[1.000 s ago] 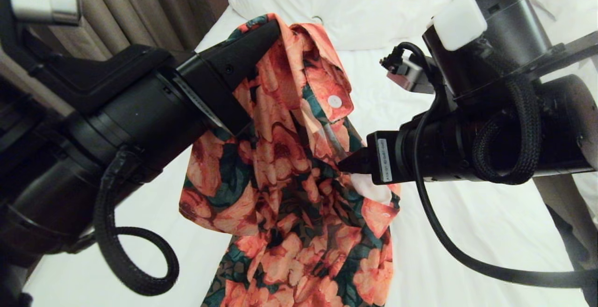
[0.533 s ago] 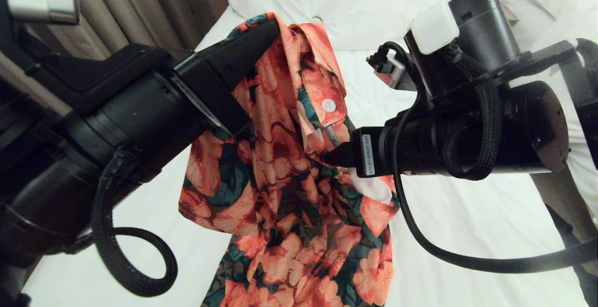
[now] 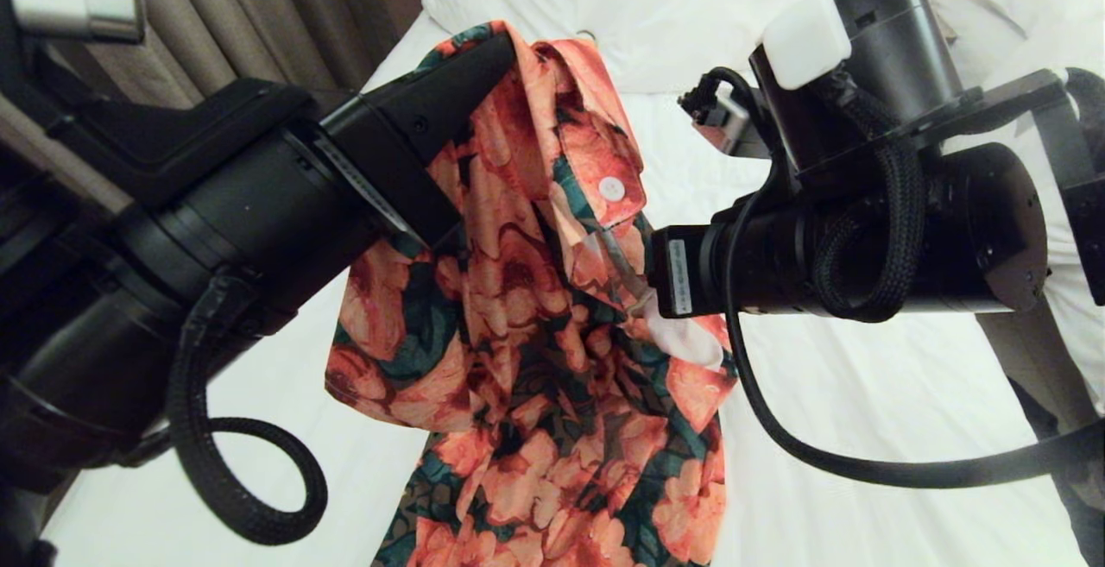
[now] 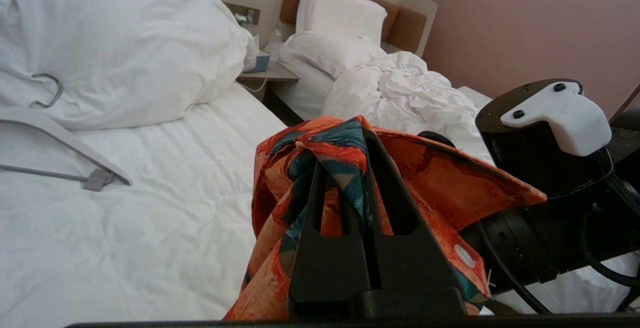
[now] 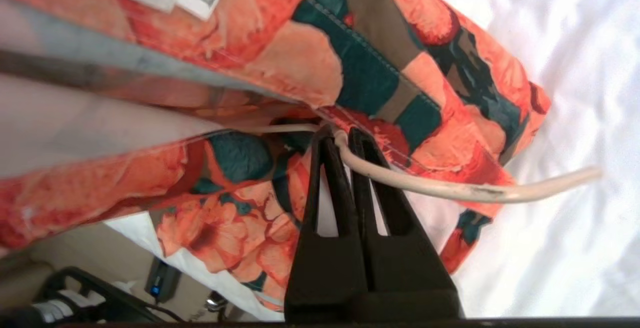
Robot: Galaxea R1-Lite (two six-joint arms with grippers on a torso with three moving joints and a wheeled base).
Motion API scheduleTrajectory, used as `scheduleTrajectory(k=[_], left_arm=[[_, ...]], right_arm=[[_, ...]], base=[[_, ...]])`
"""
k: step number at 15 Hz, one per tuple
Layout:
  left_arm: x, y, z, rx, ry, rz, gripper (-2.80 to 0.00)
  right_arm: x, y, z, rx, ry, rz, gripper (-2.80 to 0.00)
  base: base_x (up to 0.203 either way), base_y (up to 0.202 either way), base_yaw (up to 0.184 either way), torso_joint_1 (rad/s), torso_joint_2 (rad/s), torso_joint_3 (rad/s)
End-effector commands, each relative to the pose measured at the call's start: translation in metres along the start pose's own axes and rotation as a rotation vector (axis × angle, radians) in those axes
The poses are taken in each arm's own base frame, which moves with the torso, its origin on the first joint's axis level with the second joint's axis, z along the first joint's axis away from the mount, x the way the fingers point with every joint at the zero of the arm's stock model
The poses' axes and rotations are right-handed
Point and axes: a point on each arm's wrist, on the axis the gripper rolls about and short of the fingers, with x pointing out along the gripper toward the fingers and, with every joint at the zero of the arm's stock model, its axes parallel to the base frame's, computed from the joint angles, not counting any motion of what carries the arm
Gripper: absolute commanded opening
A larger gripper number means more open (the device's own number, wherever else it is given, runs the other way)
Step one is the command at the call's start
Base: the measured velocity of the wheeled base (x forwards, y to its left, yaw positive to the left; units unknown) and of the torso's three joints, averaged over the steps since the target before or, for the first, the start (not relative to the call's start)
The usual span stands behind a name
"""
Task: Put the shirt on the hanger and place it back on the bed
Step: Take the clothes hanger out of the clothes
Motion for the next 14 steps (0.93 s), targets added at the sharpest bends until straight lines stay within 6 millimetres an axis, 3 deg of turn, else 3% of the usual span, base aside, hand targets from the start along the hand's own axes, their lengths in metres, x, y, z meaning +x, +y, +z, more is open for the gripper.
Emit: scheduleTrajectory(k=[1, 14], left_arm=[[0.0001, 0.0001, 0.0011, -0.001, -0.008, 0.001, -2.80], [-0.0005, 0.0002, 0.0029, -0.001, -0.013, 0.004, -2.80]], right_arm=[[-0.0024, -0.0006, 0.0013, 0.004, -0.008, -0.003, -2.80], [-0.0010, -0.0052, 0.0028, -0.067, -0.019, -0.043, -2.80]], base=[[0.000, 0.000, 0.000, 0.000, 0.00, 0.000], [0.000, 0.000, 0.000, 0.000, 0.00, 0.000]])
